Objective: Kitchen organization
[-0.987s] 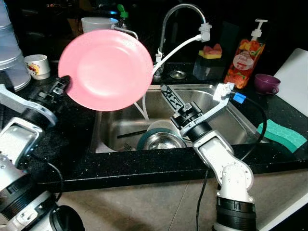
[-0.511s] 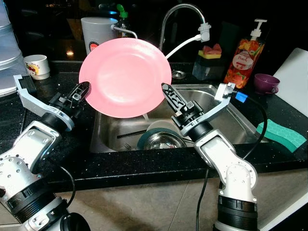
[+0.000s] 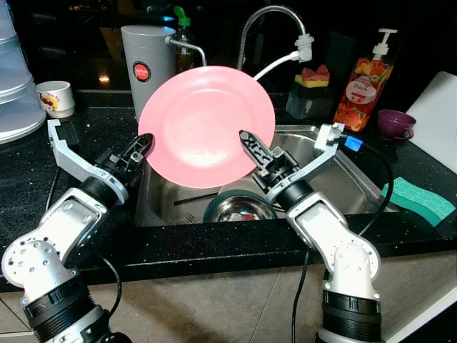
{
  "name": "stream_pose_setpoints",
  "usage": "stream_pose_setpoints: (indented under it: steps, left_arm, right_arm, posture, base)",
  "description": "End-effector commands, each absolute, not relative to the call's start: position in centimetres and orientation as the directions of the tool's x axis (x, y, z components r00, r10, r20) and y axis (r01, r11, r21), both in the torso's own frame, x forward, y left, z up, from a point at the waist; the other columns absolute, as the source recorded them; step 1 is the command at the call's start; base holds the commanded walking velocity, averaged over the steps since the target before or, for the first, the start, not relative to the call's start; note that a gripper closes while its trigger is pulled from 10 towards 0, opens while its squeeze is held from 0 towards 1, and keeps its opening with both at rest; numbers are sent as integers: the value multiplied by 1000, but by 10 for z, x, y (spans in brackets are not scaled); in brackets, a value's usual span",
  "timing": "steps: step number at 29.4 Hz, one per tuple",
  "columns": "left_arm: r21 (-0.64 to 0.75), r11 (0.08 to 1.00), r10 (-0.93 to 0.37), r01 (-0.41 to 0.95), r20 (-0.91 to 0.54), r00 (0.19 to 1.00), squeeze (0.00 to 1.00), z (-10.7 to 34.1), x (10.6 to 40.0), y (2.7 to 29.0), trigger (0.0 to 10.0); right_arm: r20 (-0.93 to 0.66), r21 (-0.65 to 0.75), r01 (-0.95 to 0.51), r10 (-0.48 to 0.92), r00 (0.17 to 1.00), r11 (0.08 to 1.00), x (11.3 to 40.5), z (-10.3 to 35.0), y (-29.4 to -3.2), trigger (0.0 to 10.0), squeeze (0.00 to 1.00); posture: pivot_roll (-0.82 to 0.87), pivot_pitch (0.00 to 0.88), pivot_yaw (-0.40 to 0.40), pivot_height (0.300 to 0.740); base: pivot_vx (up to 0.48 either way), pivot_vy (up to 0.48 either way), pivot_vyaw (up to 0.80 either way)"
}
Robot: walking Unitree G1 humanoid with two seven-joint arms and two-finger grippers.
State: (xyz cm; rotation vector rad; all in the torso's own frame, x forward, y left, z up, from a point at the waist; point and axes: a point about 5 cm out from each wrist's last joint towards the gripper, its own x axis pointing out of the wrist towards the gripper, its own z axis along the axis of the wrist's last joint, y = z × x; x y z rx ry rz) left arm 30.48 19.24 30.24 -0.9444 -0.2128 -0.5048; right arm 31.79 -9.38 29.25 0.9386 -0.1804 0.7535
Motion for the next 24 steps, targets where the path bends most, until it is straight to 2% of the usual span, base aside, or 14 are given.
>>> stream_pose_setpoints:
  steps: [1,4,5,6,13,14,15,20,24]
  left_arm:
    - [-712,505,-336,488,358,871,0,298,306,189,10000]
    - [-697,531,-328,482,356,875,0,299,306,189,10000]
    - [-688,542,-326,482,357,876,59,299,305,189,10000]
    - [-682,545,-328,489,363,872,1000,300,305,189,10000]
    - [-683,555,-310,475,361,880,1000,300,303,191,10000]
    - [-695,557,-278,454,359,891,0,300,304,196,10000]
    - [-713,549,-248,436,359,900,0,300,304,201,10000]
    - [-726,505,-209,467,422,882,0,303,296,215,10000]
    - [-725,538,-184,430,397,899,0,300,296,221,10000]
  right_arm:
    - [455,651,-675,532,714,349,315,294,-89,0,0]
    - [454,651,-673,531,716,351,315,293,-89,0,0]
    - [451,651,-671,530,718,355,316,293,-89,0,0]
    - [448,653,-668,528,721,358,316,292,-89,0,0]
    - [439,663,-651,511,739,370,319,291,-91,0,0]
    - [438,667,-640,495,750,380,320,291,-93,4000,0]
    - [438,674,-628,475,764,389,322,291,-96,10000,0]
    - [434,696,-573,382,816,432,333,291,-108,10000,0]
    - [389,727,-496,309,868,476,348,286,-119,10000,0]
  posture:
    - [101,126,-47,740]
    - [101,126,-47,740]
    - [100,132,-50,740]
    - [100,132,-50,740]
    - [101,134,-49,740]
    - [101,134,-49,740]
    - [101,134,-49,740]
    - [105,136,-46,740]
    - [111,137,-45,740]
  base:
    - [0,0,0]
    - [0,0,0]
    - [0,0,0]
    - [0,0,0]
    - [0,0,0]
    - [0,0,0]
    - [0,0,0]
    - [0,0,0]
    - [0,0,0]
